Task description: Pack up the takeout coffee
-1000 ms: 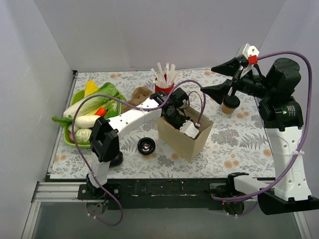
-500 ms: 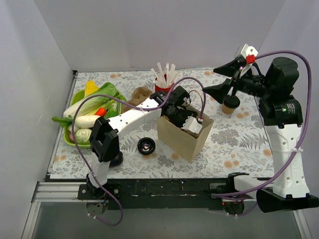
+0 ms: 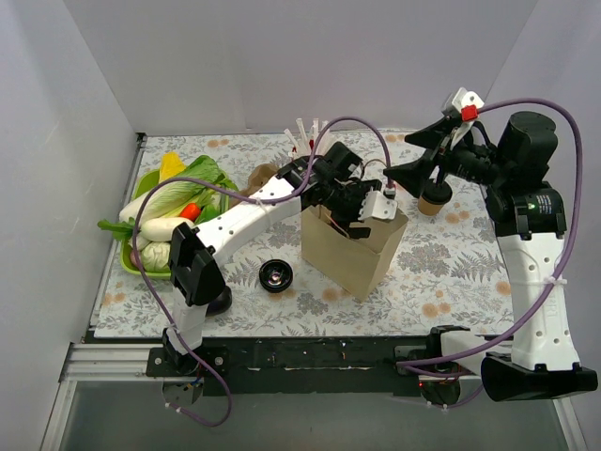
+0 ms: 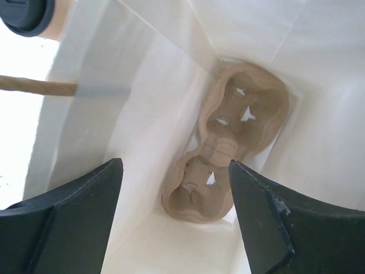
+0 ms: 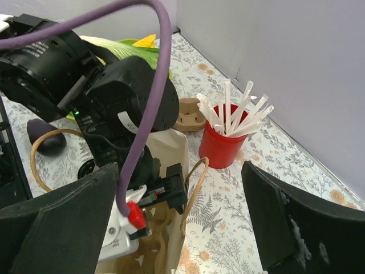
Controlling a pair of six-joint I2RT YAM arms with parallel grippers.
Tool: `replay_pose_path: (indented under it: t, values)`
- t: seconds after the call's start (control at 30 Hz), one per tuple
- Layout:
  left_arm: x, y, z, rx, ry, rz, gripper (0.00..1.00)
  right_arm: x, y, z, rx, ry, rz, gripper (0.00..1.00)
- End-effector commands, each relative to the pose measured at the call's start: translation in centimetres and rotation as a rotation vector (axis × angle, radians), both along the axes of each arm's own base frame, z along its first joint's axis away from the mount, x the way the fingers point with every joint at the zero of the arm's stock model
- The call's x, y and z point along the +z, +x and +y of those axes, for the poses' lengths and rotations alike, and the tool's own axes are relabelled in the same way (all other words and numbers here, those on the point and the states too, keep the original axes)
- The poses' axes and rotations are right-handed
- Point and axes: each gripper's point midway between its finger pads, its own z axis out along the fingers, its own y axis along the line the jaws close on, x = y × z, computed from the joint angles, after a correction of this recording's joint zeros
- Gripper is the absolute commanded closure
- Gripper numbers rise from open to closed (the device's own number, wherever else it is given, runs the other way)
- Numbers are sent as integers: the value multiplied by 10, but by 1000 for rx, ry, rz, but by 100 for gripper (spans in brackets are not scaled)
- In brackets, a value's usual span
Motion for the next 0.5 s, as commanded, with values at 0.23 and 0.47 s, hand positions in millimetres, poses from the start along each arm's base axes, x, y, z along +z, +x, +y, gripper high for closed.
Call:
replay_pose_path:
  t: [0.23, 0.47]
  values:
    - [171, -12, -11, 142, -441, 65, 21, -34, 9, -20, -74, -57, 75, 6]
    - [223, -16, 1, 245, -550, 144, 20, -78, 17, -25, -64, -134, 119, 8]
